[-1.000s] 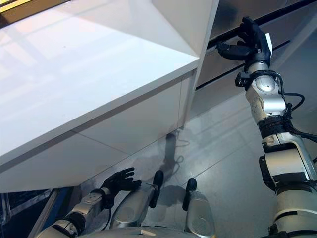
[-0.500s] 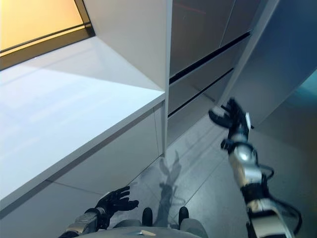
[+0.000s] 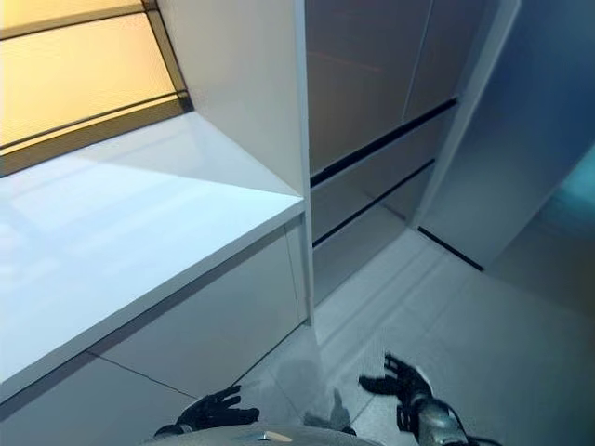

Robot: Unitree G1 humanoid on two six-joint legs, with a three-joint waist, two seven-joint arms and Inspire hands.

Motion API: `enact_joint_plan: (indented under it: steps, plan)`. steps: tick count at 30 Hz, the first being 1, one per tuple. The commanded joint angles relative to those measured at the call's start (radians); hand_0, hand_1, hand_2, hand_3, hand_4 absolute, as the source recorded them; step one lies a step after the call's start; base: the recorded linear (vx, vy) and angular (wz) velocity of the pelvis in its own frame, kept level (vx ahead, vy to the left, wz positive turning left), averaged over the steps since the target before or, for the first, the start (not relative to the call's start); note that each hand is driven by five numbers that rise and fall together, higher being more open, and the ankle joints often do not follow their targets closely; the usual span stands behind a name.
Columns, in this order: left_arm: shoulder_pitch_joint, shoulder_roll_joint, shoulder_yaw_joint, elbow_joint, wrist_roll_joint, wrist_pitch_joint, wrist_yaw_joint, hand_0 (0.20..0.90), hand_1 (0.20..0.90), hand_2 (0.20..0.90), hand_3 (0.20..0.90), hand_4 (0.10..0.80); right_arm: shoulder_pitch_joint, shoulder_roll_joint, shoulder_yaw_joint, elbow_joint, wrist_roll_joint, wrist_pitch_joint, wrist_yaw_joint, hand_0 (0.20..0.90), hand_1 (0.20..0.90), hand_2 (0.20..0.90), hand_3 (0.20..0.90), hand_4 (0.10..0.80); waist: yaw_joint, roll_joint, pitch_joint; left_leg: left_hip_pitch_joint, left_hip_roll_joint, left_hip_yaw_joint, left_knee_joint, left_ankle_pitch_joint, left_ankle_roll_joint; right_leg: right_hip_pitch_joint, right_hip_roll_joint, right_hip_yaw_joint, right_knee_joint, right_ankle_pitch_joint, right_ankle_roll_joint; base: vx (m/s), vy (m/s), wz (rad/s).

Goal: Put drinks into fridge and close the fridge

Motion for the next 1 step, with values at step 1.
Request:
enact_joint_plan:
  steps: [1]
  plan:
    - [-0.044, -0.011, 0.01, 0.039, 0.041, -0.051, -0.026, 0.9, 0.9, 0.9, 0.9, 0.8, -0.054, 0.021, 0.002, 0.013, -0.05, 0.023, 0.037, 0.9, 0.9, 0.9, 0.9, 0.8, 0.02, -0.026, -0.001, -0.029, -0.038, 0.015, 0.055, -0.067, 0.03, -0.026, 0.012, -0.031, 0.056, -0.014, -0.004, 0.0, 0.0, 0.0]
